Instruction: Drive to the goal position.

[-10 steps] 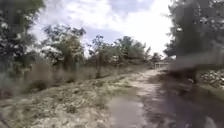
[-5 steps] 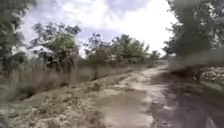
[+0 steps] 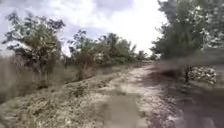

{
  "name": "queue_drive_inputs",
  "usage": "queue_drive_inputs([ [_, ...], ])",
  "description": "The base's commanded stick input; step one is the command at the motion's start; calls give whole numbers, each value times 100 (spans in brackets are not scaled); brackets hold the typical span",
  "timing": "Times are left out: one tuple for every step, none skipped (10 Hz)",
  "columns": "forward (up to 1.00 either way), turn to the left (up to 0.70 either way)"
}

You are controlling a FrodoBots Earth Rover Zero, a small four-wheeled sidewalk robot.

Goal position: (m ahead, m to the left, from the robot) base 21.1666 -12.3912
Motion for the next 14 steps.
queue_drive_inputs([
  [70, -35],
  [70, -35],
  [70, -23],
  [70, 0],
  [70, 0],
  [70, 0],
  [70, 0],
  [70, 0],
  [70, 0],
  [70, 0],
  [70, 0],
  [70, 0],
  [70, 0],
  [70, 2],
])
